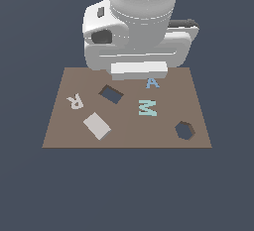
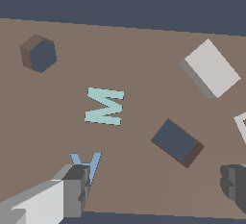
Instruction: Insert a designated object into the corresponding slot on a board.
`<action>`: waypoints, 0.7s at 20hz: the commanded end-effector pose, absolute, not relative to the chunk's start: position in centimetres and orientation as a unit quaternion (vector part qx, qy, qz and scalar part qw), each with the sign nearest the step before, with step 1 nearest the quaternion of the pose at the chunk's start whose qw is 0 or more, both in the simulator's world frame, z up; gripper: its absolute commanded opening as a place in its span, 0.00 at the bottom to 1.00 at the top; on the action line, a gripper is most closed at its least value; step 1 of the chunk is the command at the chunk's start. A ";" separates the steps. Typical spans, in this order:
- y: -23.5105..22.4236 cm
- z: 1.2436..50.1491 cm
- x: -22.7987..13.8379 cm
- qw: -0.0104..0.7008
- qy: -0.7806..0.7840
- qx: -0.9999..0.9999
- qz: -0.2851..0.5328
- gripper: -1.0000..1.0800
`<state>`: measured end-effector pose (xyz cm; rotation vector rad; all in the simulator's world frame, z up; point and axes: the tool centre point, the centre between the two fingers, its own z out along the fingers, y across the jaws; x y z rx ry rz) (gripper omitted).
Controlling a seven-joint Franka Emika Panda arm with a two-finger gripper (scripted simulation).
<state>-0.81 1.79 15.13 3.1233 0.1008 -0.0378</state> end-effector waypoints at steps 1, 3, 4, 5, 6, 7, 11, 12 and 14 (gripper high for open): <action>1.8 15.1 -0.8 0.008 0.032 0.999 -0.012 0.96; 1.7 15.1 -0.8 0.008 0.033 0.999 -0.012 0.96; 1.7 15.1 -0.8 0.008 0.035 0.999 -0.012 0.96; 1.6 15.0 -0.8 0.008 0.036 0.999 -0.012 0.96; 1.5 15.0 -0.7 0.008 0.039 0.999 -0.012 0.96; 1.4 14.9 -0.7 0.008 0.041 0.999 -0.012 0.96; 0.8 14.4 -0.4 0.008 0.058 0.998 -0.011 0.96; 0.6 14.3 -0.4 0.008 0.063 0.998 -0.011 0.96; 0.1 13.9 -0.2 0.007 0.075 0.997 -0.011 0.96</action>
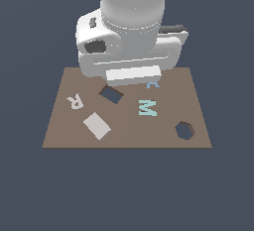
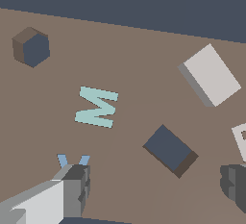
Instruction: Insert a designated object into the corresponding slot on a board.
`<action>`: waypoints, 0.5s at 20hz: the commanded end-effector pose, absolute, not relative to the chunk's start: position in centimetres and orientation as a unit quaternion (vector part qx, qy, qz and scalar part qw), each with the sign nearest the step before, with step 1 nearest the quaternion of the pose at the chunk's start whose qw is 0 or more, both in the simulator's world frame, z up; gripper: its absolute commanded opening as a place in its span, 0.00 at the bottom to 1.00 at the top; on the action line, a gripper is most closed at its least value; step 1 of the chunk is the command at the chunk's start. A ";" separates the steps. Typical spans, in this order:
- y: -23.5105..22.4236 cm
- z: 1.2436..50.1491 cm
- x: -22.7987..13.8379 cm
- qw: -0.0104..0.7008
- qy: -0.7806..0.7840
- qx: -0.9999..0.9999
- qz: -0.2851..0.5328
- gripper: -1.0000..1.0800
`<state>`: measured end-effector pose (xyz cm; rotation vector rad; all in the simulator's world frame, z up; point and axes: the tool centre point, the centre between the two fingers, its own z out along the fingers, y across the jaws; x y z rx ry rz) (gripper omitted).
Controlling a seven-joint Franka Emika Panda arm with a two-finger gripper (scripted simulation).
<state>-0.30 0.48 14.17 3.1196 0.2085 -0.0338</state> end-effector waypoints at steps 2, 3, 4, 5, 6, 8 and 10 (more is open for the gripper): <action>-0.4 13.5 0.1 0.007 0.090 0.996 -0.010 0.96; -0.7 13.3 0.2 0.007 0.098 0.995 -0.010 0.96; -1.0 13.0 0.4 0.007 0.106 0.994 -0.010 0.96; -1.4 12.8 0.6 0.006 0.115 0.993 -0.009 0.96; -1.7 12.5 0.8 0.006 0.125 0.992 -0.009 0.96; -2.5 11.9 1.2 0.006 0.146 0.989 -0.008 0.96; -3.3 11.2 1.8 0.005 0.169 0.986 -0.007 0.96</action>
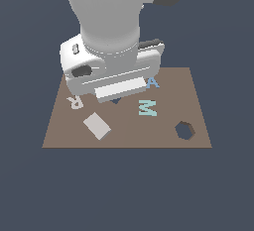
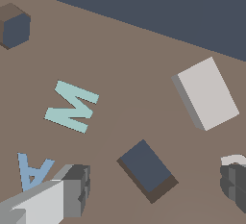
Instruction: Insert a designated object into the corresponding slot on a board.
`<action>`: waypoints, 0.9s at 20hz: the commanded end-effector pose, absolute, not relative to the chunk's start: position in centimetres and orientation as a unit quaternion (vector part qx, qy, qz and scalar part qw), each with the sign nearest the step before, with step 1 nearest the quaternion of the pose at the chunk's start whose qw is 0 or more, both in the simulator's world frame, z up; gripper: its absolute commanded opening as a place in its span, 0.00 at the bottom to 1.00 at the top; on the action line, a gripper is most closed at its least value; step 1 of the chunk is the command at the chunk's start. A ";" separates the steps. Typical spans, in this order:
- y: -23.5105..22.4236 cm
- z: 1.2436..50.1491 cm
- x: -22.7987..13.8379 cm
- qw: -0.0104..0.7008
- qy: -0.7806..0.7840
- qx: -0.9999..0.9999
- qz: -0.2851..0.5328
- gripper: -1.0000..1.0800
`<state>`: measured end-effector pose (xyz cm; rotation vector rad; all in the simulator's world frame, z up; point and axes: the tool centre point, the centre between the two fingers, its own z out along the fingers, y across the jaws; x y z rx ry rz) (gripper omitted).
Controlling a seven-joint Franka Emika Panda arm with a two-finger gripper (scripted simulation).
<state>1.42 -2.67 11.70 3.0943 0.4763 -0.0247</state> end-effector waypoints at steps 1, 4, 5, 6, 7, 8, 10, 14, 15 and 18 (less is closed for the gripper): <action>-3.7 10.8 2.1 0.005 0.182 0.983 -0.007 0.96; -5.0 9.7 3.2 0.004 0.220 0.975 -0.005 0.96; -5.4 9.3 3.6 0.003 0.233 0.973 -0.005 0.96; -5.7 8.9 3.9 0.003 0.245 0.970 -0.005 0.96; -6.1 8.6 4.3 0.003 0.257 0.966 -0.004 0.96; -6.4 8.3 4.7 0.002 0.268 0.963 -0.004 0.96; -7.0 7.6 5.4 0.002 0.289 0.957 -0.003 0.96; -7.8 6.6 6.7 0.001 0.324 0.946 -0.002 0.96; -8.0 6.4 7.0 0.001 0.332 0.943 -0.001 0.96; -8.4 5.8 7.7 0.001 0.351 0.936 -0.001 0.96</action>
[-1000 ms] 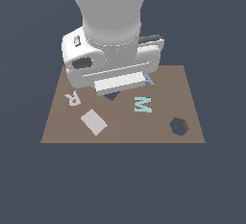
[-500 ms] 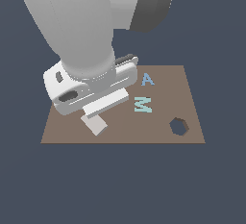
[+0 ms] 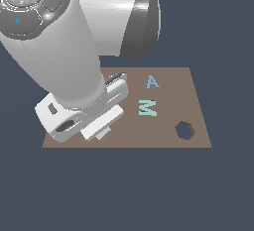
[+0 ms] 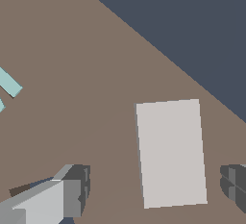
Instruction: Insert a designated object into the corresponding slot on a board.
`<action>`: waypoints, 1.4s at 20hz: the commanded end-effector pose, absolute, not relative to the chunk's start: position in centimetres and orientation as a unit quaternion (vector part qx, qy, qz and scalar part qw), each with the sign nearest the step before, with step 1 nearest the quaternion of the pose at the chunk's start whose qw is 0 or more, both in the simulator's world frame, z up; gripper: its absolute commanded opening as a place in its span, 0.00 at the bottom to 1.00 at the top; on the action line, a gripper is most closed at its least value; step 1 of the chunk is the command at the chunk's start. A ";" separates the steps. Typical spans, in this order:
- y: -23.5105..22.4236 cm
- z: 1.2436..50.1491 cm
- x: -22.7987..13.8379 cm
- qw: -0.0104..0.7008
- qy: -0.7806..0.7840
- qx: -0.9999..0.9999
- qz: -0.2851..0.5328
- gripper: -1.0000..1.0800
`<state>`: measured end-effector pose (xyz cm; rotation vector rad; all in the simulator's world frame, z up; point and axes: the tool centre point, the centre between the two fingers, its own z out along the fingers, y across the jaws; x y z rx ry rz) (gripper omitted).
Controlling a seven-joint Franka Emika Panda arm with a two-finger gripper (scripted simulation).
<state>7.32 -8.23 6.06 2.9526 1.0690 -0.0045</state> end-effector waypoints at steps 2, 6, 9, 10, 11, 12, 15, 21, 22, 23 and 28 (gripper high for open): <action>-8.6 5.5 8.2 0.000 0.361 0.932 0.000 0.96; -8.8 5.1 8.7 0.000 0.375 0.927 0.000 0.96; -8.9 5.0 9.0 0.000 0.379 0.925 0.000 0.96; -8.9 4.9 9.0 0.000 0.380 0.925 0.000 0.96; -8.9 4.9 9.0 0.000 0.380 0.925 0.000 0.96; -8.8 5.0 9.0 0.000 0.379 0.925 0.000 0.96; -8.8 5.0 8.9 0.000 0.379 0.926 0.000 0.96; -8.8 3.6 8.9 0.000 0.379 0.926 0.000 0.96; -8.8 3.3 8.9 0.000 0.379 0.926 0.000 0.96; -8.8 3.1 8.9 0.000 0.379 0.926 0.000 0.96; -8.8 3.0 8.9 0.000 0.379 0.926 0.000 0.00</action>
